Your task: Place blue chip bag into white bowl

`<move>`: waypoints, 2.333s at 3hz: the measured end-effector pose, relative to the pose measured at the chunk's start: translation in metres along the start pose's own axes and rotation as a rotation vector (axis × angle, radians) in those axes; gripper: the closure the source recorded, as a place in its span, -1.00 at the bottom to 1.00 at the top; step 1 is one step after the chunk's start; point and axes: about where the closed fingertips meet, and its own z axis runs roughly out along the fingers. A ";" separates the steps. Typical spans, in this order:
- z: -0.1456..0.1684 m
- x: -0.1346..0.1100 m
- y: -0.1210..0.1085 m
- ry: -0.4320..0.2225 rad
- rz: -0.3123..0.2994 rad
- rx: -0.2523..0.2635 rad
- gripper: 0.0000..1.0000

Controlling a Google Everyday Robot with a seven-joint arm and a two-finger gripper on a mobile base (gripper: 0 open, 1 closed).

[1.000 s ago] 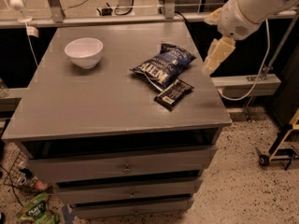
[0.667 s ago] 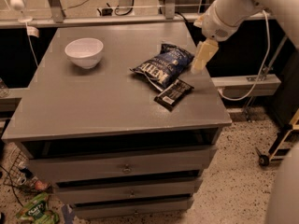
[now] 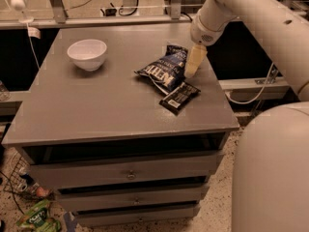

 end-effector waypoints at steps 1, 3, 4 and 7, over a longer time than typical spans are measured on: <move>0.014 -0.006 -0.003 -0.005 -0.007 -0.020 -0.52; 0.005 -0.013 -0.014 -0.107 0.014 -0.019 0.56; -0.033 -0.018 -0.033 -0.238 0.031 0.045 1.00; -0.057 -0.112 -0.067 -0.353 -0.188 0.118 1.00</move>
Offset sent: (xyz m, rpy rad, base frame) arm 0.0203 0.0170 -0.0082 0.0488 0.0387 0.0378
